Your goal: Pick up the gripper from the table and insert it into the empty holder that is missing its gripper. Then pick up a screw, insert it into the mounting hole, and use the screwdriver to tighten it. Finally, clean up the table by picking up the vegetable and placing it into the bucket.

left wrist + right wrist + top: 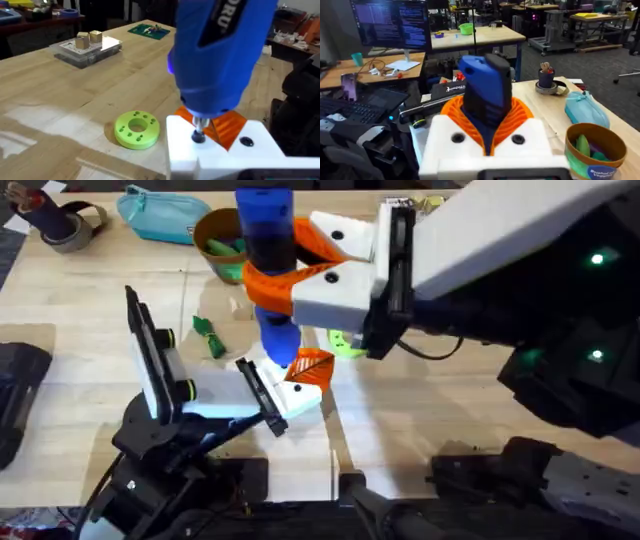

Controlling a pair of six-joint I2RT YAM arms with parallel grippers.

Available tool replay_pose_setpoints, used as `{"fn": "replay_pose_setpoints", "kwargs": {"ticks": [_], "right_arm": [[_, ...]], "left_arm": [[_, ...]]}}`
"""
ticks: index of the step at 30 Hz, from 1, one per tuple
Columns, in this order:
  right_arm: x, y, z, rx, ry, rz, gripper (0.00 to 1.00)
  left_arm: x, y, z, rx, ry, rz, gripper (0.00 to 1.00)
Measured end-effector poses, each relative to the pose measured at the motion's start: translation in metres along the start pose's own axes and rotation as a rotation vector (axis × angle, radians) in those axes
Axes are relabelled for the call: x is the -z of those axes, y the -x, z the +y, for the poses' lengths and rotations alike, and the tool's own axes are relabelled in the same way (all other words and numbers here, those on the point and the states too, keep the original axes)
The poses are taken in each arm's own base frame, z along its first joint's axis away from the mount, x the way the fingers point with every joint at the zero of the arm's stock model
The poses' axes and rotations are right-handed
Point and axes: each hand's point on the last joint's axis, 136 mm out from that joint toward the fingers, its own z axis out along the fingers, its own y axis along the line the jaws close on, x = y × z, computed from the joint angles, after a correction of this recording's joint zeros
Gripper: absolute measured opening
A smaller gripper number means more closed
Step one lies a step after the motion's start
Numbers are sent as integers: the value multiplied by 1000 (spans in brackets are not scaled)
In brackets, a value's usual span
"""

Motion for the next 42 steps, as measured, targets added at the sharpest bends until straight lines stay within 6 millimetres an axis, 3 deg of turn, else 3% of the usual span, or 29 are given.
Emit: {"fn": "replay_pose_setpoints", "kwargs": {"ticks": [42], "right_arm": [[-4, -1, -2, 10, 2, -11, 38]], "left_arm": [[0, 0, 1, 0, 3, 0, 9]]}}
